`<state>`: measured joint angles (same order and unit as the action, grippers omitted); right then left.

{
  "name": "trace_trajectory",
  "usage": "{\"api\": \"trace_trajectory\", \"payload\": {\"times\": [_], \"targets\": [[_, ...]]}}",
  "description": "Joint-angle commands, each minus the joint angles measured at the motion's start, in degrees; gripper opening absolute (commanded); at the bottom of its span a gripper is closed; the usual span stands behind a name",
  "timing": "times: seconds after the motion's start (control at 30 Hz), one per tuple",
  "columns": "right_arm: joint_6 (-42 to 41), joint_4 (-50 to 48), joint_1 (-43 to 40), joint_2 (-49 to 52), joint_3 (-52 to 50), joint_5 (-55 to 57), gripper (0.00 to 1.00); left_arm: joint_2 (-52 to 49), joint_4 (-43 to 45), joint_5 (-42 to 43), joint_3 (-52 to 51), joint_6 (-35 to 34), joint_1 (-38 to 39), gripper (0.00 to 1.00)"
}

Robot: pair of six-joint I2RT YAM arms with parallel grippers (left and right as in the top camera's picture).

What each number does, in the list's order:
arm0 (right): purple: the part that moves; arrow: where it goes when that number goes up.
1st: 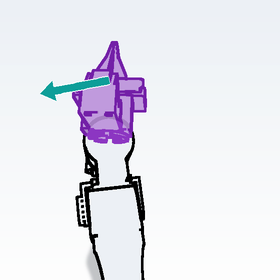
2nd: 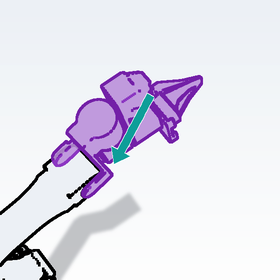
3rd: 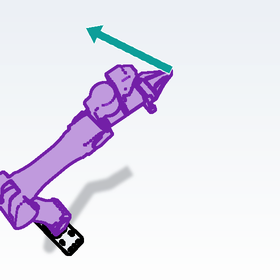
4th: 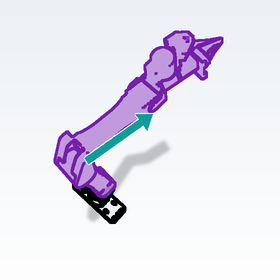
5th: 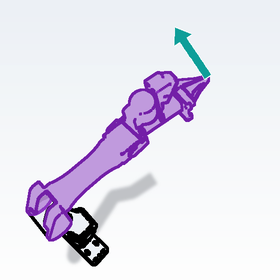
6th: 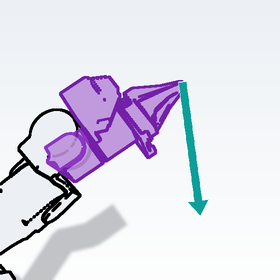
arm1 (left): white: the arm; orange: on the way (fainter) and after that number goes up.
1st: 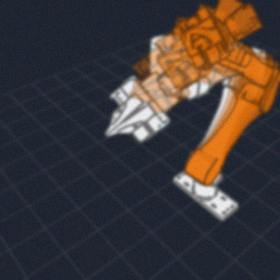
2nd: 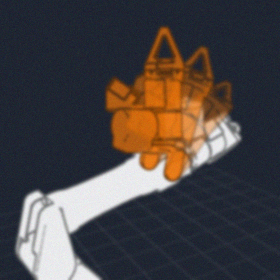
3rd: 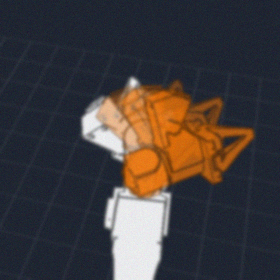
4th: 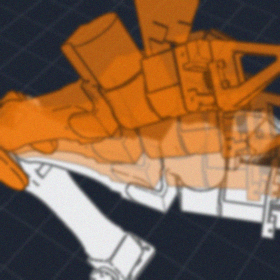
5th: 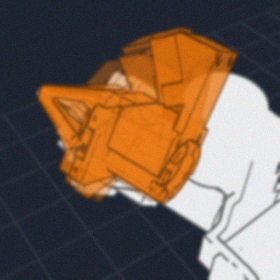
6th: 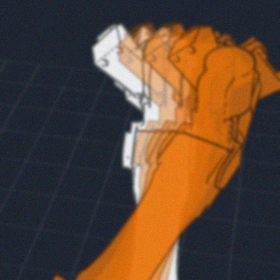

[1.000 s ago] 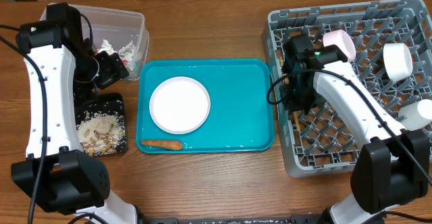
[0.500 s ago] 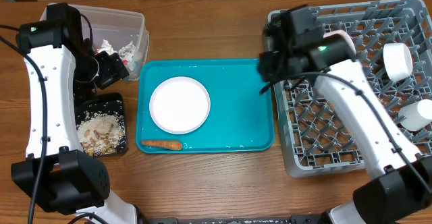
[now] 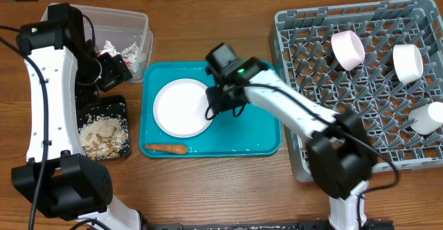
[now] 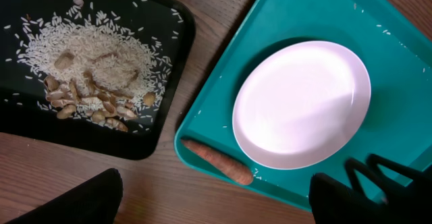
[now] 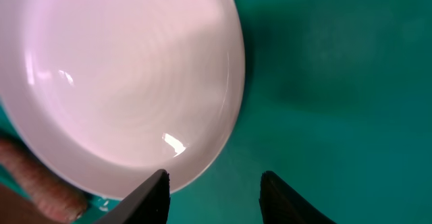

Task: Sort waste into correct bins and load items into the dishwasher
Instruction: 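Reach right gripper to the pink plate rim and grasp, then lift the pink plate and stand it upright in the dish rack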

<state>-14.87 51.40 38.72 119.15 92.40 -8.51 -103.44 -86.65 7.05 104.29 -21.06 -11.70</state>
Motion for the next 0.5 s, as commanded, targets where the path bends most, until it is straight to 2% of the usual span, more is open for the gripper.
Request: {"api": "trace_trajectory", "payload": {"times": [0.0, 0.03, 0.1, 0.2, 0.3, 0.47], "targets": [[-3.21, -0.57, 0.74, 3.85, 0.57, 1.38, 0.45, 1.46, -0.09, -0.42, -0.04, -0.17, 0.13, 0.90], [-3.23, -0.61, 0.83, 4.55, 0.57, 1.18, 0.44, 1.46, -0.09, -0.42, -0.04, -0.17, 0.13, 0.90], [-3.23, -0.55, 0.96, 5.57, 0.57, 1.20, 0.37, 1.46, -0.09, -0.42, -0.04, -0.17, 0.13, 0.90], [-3.41, -0.39, 0.96, 5.95, 0.57, 1.75, 0.17, 1.46, -0.09, -0.39, -0.04, -0.17, 0.13, 0.90], [-5.68, 0.90, 0.35, 5.86, 0.59, 5.68, 0.05, 1.46, -0.17, -0.39, -0.04, -0.17, 0.13, 0.90], [-6.40, 4.66, -3.21, 4.50, 0.70, 7.21, 0.04, 1.46, -0.31, -0.39, -0.04, -0.15, 0.13, 0.90]]}}
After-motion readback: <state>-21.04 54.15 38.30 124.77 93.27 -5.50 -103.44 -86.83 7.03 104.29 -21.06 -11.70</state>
